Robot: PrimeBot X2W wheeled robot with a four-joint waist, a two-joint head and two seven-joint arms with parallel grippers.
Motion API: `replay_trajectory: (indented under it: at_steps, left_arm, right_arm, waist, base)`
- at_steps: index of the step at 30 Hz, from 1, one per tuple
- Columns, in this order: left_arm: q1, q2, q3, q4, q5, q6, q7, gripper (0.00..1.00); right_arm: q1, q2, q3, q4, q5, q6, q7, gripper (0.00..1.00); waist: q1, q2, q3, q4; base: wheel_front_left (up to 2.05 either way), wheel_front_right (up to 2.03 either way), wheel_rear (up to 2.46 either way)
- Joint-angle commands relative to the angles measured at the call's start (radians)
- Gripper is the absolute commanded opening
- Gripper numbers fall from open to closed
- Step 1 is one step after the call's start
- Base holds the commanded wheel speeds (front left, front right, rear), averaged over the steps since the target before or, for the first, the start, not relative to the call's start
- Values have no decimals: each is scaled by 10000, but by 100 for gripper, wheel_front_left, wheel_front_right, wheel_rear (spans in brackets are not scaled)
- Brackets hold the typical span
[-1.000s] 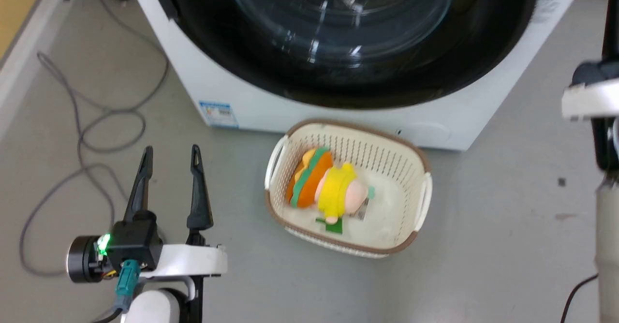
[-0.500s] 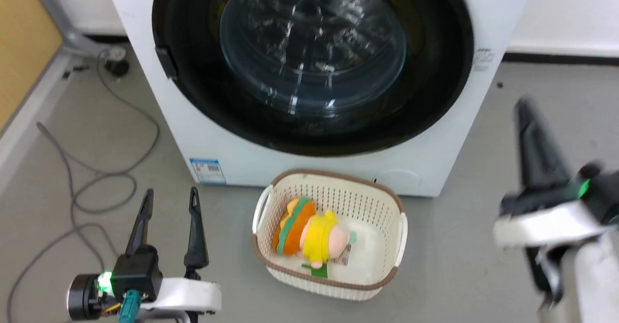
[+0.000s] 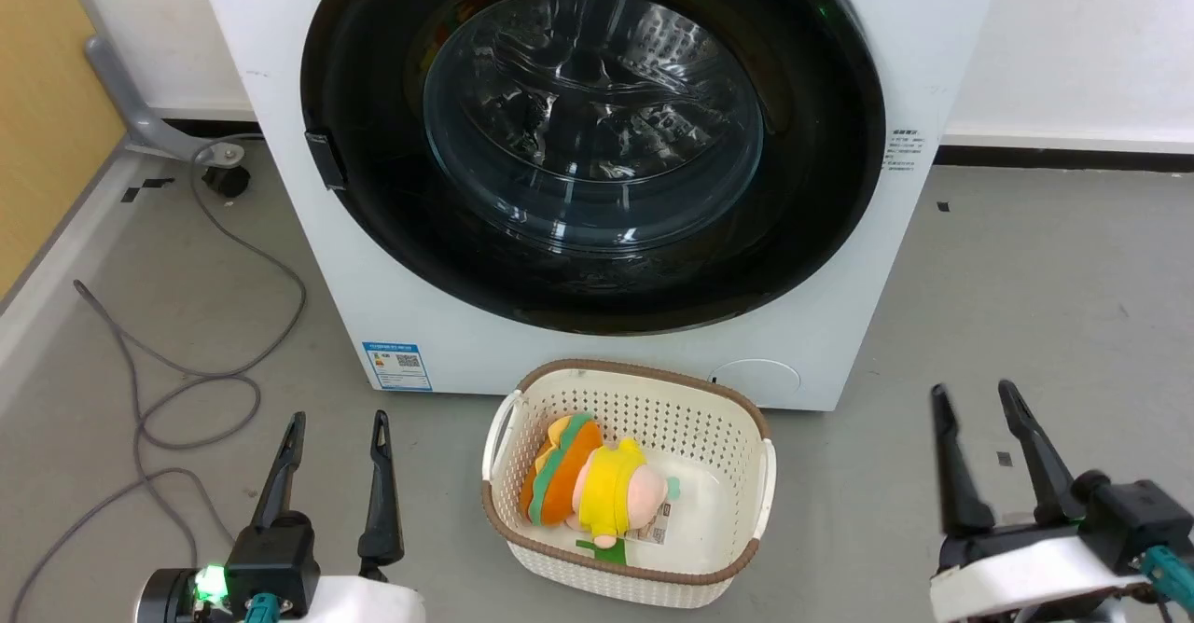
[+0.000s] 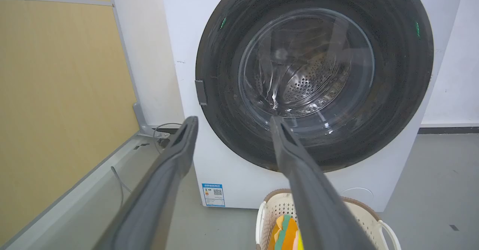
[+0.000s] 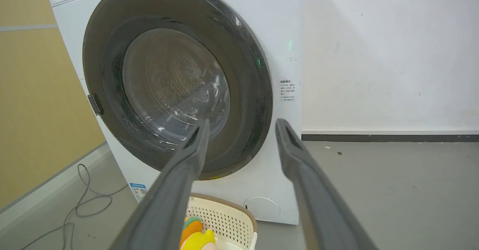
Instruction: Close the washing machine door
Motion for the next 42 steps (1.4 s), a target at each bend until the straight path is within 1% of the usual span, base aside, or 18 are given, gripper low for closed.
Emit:
replay_trajectory:
  at_steps: [1,9,10,42]
  left_arm:
    - [109,39,-3,30,-4,-35,-44,100]
    - [186,9,-8,287,-102,-126,-44,100]
    - [19,-6,-9,274,-90,-94,9,0]
    - [-91,-47,76,157,-16,-279,655,0]
  right_arm:
    - [137,58,35,-43,82,-7,-43,100]
    - [370,59,93,77,-159,-7,-43,100]
    - [221,8,81,57,-137,2,5,0]
    - [249,19,130,-234,-526,0,646,0]
  waist:
    - [1,0,-2,-2]
    - [1,0,-41,101]
    - [1,0,-40,98]
    - [1,0,-6,9]
  base:
    - [0,0,0]
    - [0,0,0]
    - [0,0,0]
    - [0,0,0]
